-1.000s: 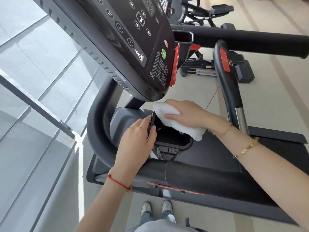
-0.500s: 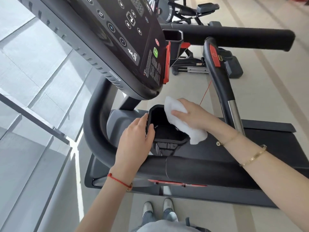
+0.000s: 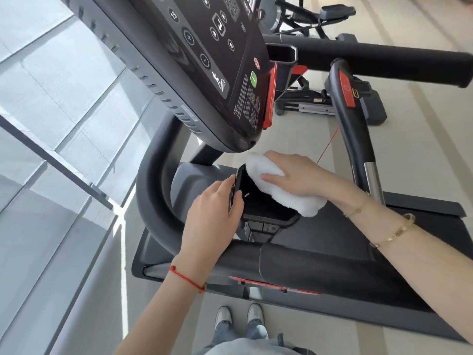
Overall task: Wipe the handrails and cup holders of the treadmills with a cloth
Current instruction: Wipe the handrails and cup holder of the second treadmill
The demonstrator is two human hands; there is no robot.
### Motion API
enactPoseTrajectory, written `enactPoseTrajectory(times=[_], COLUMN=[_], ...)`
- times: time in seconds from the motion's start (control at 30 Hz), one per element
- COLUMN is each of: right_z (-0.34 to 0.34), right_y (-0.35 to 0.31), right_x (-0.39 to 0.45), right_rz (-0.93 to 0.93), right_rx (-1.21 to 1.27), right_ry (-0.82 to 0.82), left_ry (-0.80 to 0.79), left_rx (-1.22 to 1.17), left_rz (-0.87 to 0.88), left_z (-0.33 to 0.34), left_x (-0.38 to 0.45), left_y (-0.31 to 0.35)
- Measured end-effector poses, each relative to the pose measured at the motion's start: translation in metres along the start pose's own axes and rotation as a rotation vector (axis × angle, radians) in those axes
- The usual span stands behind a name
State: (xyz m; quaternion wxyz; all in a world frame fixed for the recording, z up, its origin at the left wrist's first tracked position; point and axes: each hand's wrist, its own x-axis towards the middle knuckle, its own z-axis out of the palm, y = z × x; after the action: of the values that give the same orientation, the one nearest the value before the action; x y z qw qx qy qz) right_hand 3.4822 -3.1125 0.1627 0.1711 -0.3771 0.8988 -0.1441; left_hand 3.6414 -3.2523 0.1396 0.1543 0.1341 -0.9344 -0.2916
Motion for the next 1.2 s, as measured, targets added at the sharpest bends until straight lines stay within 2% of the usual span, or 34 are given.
enactPoseTrajectory(times=[0.13,0.2,0.37,0.6,0.7,0.83,0.9,1.0,1.2], right_z=[-0.004,-0.003,0.007,-0.008,-0.003,0.020,0.033,0.040,0.014], right_y=[-0.009,-0.007,0.016,-0.001,-0.003,-0.004,-0.009,-0.013,0.002], right_x=[0.024,0.022,-0.012,0.000,-0.011,-0.053,-0.065,-0.063,-0.034], right_rz=[-0.149,-0.162,0.019,0.026,0.105,0.259,0.279,0.305,0.288], right_rx=[-0.029,-0.008,0.072,0.019,0.136,0.535,0.604,0.603,0.430], right_ry=[-0.076,-0.064,0.054,-0.074,0.005,0.087,0.132,0.192,0.106], left_ry=[-0.001,-0.004,-0.016,-0.030,-0.030,-0.025,-0.028,-0.040,-0.052], left_rx=[0.005,-0.006,-0.009,0.013,-0.022,-0.030,-0.026,-0.031,-0.059], left_rz=[-0.014,-0.025,-0.029,-0.008,0.006,0.019,0.023,0.023,0.025], left_z=[-0.001,-0.001,-0.002,-0.003,-0.004,-0.004,-0.004,-0.005,-0.004], left_x=[-0.001,0.000,0.002,0.002,0.001,0.001,0.000,0.000,0.001], left_y=[0.002,0.002,0.002,0.004,0.003,0.003,0.003,0.004,0.001])
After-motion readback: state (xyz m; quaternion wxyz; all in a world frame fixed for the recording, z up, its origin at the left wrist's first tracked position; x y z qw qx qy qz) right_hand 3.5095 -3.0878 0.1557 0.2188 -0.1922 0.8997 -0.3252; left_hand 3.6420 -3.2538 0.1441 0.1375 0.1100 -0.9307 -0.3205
